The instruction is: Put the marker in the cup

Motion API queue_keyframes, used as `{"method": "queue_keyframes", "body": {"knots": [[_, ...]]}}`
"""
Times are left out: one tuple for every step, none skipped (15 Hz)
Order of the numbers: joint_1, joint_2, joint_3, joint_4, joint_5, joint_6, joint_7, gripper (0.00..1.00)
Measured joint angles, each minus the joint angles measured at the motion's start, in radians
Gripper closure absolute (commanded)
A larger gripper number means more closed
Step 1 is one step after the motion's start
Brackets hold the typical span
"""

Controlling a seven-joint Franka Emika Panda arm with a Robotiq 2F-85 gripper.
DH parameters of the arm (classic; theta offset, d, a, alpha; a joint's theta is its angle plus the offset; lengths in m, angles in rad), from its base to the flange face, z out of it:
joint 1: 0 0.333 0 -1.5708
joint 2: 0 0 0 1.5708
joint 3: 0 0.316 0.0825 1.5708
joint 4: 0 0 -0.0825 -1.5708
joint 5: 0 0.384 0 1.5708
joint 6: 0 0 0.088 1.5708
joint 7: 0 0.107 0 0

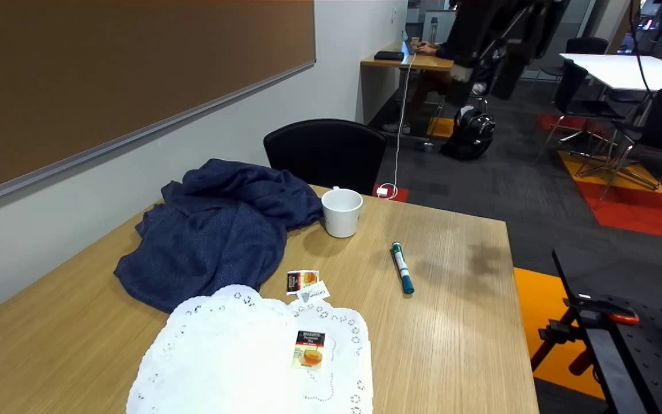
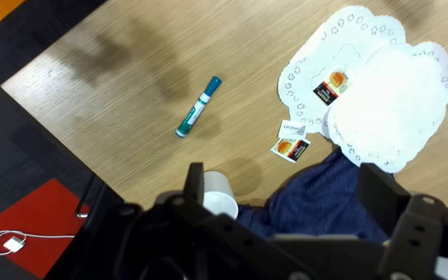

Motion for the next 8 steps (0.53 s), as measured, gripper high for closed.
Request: {"method": "queue_keyframes", "body": {"knots": [[-0.004, 0.009, 0.005, -0.03, -0.008, 0.064, 0.028, 0.0], [-0.01, 0.017, 0.01, -0.06, -0.017, 0.122, 0.06, 0.0], [-0.017, 0.026, 0.015, -0.088, -0.028, 0.171, 0.095, 0.0], [-0.026, 0.038, 0.018, -0.115, -0.04, 0.214, 0.129, 0.0], [-0.034, 0.052, 0.019, -0.14, -0.05, 0.253, 0.163, 0.0], [-0.043, 0.07, 0.02, -0.161, -0.055, 0.287, 0.194, 0.0], [-0.053, 0.088, 0.019, -0.179, -0.058, 0.315, 0.221, 0.0], [-0.063, 0.109, 0.018, -0.193, -0.06, 0.338, 0.245, 0.0]]}}
